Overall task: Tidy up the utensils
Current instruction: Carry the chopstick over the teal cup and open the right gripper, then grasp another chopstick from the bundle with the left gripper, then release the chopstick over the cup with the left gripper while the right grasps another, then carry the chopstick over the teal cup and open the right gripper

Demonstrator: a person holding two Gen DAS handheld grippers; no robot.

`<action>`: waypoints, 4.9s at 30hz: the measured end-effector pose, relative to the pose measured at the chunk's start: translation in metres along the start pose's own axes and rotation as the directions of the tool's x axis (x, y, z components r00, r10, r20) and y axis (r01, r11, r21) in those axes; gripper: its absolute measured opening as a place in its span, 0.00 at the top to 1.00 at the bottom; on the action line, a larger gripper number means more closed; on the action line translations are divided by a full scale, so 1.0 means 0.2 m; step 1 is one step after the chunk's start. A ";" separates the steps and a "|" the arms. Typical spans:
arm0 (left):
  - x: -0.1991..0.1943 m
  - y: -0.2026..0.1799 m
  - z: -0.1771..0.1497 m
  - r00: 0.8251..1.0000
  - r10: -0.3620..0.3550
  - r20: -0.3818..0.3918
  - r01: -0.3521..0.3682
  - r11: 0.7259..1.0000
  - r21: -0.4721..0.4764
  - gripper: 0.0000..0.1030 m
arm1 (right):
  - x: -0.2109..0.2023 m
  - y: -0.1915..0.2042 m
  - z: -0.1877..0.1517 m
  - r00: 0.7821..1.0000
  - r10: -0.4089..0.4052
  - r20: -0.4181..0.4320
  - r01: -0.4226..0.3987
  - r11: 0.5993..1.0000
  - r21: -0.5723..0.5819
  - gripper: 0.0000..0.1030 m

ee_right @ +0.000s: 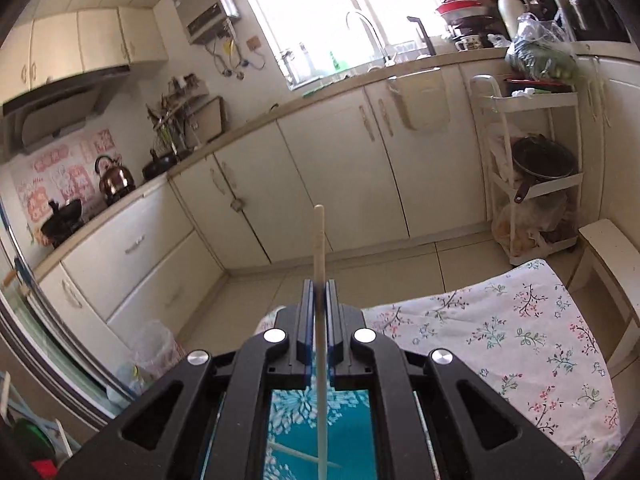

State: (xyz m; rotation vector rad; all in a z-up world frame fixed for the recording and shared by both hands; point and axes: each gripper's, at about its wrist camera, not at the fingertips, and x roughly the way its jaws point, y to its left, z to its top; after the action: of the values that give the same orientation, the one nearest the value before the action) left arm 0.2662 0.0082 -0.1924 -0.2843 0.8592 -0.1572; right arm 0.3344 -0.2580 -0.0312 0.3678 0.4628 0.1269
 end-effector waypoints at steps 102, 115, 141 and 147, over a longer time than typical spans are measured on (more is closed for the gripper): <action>-0.64 -0.56 0.61 0.905 -0.383 0.184 0.346 0.916 0.203 0.95 | -0.16 -0.22 -0.89 0.866 -0.079 -0.494 0.005 0.989 -0.149 0.93; -0.35 -0.80 0.93 0.852 -0.198 0.484 0.135 0.977 0.162 0.95 | -0.16 -0.27 -0.87 0.868 -0.041 -0.494 -0.010 0.995 -0.100 0.93; -0.29 -0.16 0.23 0.961 0.037 0.273 -0.052 0.998 0.047 0.31 | -0.48 -0.38 -0.56 0.933 0.186 -0.307 -0.132 0.973 0.188 0.94; -0.06 -0.09 0.08 0.989 0.060 0.133 -0.066 0.997 0.040 0.31 | -0.65 -0.26 -0.21 0.963 0.263 -0.061 -0.248 0.951 0.185 0.94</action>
State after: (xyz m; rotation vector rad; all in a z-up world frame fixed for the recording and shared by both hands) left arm 0.2705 -0.0028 -0.1677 -0.2233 0.7324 -0.0968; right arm 0.2019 -0.3191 -0.0326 0.5976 0.5102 0.3563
